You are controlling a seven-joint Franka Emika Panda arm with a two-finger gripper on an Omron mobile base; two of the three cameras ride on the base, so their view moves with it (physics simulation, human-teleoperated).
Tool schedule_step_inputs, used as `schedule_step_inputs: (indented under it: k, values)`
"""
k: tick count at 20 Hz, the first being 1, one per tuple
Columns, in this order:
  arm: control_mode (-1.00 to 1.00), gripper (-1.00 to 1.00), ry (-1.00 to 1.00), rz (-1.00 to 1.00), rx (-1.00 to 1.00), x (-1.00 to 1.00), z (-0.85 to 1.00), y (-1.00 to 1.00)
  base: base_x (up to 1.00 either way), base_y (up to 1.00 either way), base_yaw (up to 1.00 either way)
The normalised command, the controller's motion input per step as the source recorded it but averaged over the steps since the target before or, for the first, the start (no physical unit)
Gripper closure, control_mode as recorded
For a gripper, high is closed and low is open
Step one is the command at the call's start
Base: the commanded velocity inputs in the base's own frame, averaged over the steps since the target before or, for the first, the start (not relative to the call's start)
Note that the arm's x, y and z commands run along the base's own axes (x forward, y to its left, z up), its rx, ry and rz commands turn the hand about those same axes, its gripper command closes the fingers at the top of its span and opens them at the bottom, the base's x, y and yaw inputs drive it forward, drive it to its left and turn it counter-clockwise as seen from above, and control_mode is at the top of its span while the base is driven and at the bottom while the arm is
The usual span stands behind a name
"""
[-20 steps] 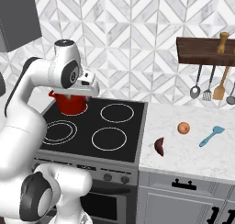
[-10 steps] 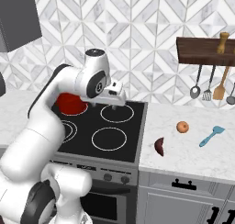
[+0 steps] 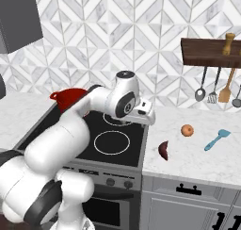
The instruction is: Put the potato and onion in the pot. Retrieve the spatula and lightly stir the vegetables in the pot.
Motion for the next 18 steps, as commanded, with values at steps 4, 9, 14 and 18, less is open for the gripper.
schedule_step_inputs:
  k: [4, 9, 14, 18]
  values:
    - [-1.0, -1.0, 0.03, -0.09, 0.0, 0.26, -0.46, -0.64, 0.0, 0.0, 0.0]
    - [-1.0, -1.0, 0.05, -0.07, 0.0, 0.31, -0.46, -0.52, 0.0, 0.0, 0.0]
    - [-1.0, -1.0, 0.08, -0.06, 0.0, 0.28, -0.48, -0.43, 0.0, 0.0, 0.0]
    - [-1.0, -1.0, 0.09, -0.04, 0.0, 0.24, -0.44, -0.31, 0.0, 0.0, 0.0]
